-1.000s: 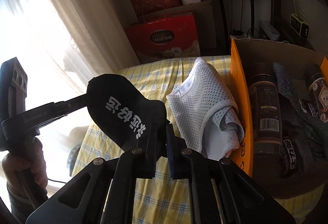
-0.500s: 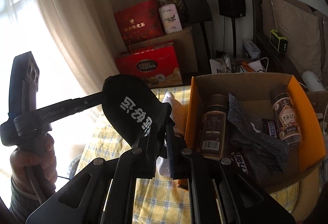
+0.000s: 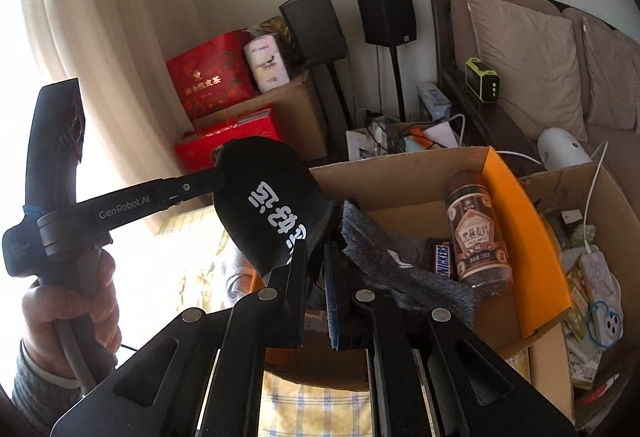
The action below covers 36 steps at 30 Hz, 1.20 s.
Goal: Organize objects
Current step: 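Lower the black eye mask into the box and open both grippers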
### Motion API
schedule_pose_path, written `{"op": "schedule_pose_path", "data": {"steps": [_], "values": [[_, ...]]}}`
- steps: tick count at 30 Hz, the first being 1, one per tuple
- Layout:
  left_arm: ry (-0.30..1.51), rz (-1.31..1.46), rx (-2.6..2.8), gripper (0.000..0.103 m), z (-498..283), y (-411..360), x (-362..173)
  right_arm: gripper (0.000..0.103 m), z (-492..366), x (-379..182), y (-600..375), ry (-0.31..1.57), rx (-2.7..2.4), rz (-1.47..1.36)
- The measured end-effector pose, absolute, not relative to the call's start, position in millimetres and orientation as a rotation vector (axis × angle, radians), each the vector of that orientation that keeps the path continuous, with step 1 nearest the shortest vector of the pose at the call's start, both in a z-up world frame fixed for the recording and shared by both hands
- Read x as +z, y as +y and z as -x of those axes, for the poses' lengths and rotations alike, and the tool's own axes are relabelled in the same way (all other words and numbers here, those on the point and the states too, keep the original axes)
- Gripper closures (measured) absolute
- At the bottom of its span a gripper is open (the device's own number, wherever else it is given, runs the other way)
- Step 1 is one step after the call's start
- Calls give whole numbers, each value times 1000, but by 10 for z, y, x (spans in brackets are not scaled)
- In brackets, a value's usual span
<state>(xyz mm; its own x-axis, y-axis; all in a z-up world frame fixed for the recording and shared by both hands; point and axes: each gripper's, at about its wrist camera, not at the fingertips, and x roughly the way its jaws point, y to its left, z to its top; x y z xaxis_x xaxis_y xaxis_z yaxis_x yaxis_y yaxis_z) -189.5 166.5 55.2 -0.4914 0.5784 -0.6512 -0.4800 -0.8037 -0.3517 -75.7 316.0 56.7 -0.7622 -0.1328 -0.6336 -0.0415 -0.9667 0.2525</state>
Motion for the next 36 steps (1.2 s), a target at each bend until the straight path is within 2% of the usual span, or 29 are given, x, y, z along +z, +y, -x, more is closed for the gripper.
{"op": "schedule_pose_path", "data": {"steps": [12, 19, 23, 26, 27, 31, 33, 35, 36], "values": [[-84, 1105, 2222, 99, 2004, 2414, 226, 96, 689, 221, 3596, -471, -2934, -1168], [120, 1108, 2179, 99, 2023, 2756, 53, 91, 720, -181, 3599, -463, -2870, -1322], [168, 1088, 2196, 81, 1958, 2786, 55, 86, 702, -276, 3606, -483, -2843, -1352], [166, 1076, 2211, 65, 1929, 2729, 92, 73, 689, -272, 3532, -424, -2836, -1371], [158, 1070, 2218, 59, 1920, 2699, 112, 73, 674, -262, 3517, -417, -2838, -1366], [79, 1052, 2225, 48, 1894, 2502, 214, 73, 597, -195, 3515, -446, -2840, -1315], [31, 1043, 2231, 29, 1860, 2360, 262, 66, 556, -154, 3522, -466, -2852, -1278], [18, 1041, 2248, 22, 1826, 2233, 303, 59, 529, -117, 3526, -489, -2866, -1249], [26, 1046, 2257, 22, 1812, 2175, 318, 56, 519, -102, 3519, -494, -2872, -1242]]}}
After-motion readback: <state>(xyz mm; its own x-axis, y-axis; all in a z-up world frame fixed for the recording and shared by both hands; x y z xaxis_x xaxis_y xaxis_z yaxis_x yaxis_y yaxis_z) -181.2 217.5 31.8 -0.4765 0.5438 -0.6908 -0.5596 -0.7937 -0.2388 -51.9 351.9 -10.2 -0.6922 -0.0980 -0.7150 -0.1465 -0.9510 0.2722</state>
